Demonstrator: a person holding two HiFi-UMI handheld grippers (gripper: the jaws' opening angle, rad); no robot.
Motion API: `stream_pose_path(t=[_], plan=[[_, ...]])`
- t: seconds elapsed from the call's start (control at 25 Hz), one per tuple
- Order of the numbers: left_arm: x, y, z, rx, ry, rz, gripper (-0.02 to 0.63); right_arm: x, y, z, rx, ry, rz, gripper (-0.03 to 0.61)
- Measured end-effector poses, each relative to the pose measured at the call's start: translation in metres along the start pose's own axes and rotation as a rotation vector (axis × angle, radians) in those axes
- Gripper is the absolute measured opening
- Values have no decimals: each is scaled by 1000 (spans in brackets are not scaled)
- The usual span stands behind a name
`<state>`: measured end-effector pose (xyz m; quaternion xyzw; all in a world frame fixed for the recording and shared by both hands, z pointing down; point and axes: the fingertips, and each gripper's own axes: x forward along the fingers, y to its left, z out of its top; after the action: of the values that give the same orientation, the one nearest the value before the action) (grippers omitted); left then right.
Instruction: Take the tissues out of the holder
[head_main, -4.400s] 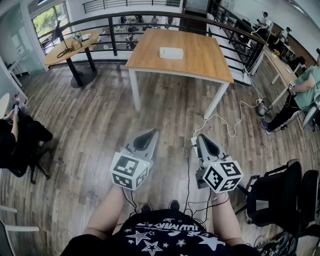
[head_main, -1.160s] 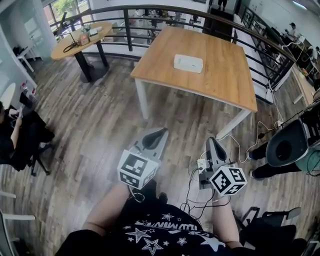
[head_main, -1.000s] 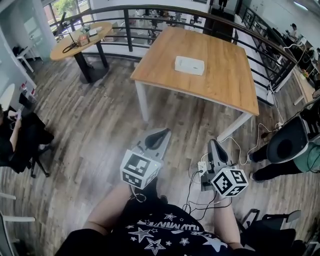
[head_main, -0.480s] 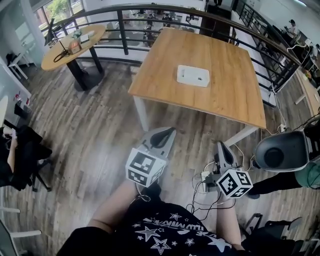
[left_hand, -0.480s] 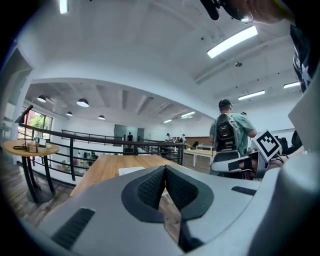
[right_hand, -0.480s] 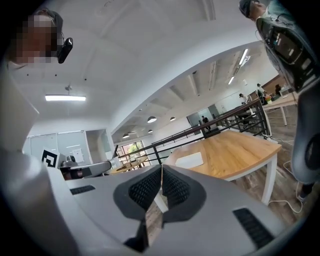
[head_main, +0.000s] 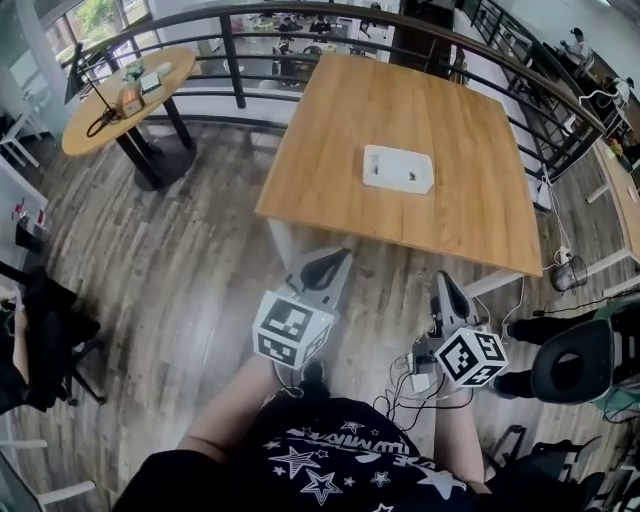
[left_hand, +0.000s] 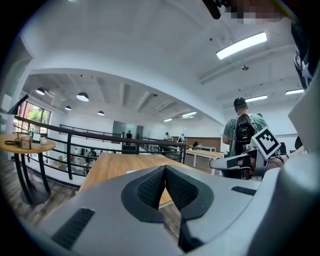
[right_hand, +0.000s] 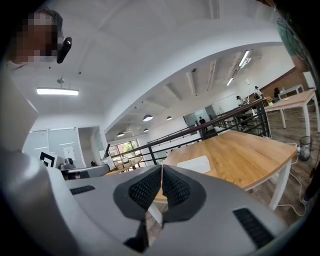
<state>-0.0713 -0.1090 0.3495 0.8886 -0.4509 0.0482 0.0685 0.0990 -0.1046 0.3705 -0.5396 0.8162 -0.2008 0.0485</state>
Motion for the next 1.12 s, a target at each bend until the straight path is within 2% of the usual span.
stream_pose_path(t=[0.44,0.72,1.12], plan=[[56,73,1,5,17,-33,11,90,1,11,-11,-4,-37,15],[114,107,-4,36,33,15,11,155,-37,13,-54,27,-19,15],[222,159,-1,17,86,73,11,264,-104,38,-64,98,22,15]])
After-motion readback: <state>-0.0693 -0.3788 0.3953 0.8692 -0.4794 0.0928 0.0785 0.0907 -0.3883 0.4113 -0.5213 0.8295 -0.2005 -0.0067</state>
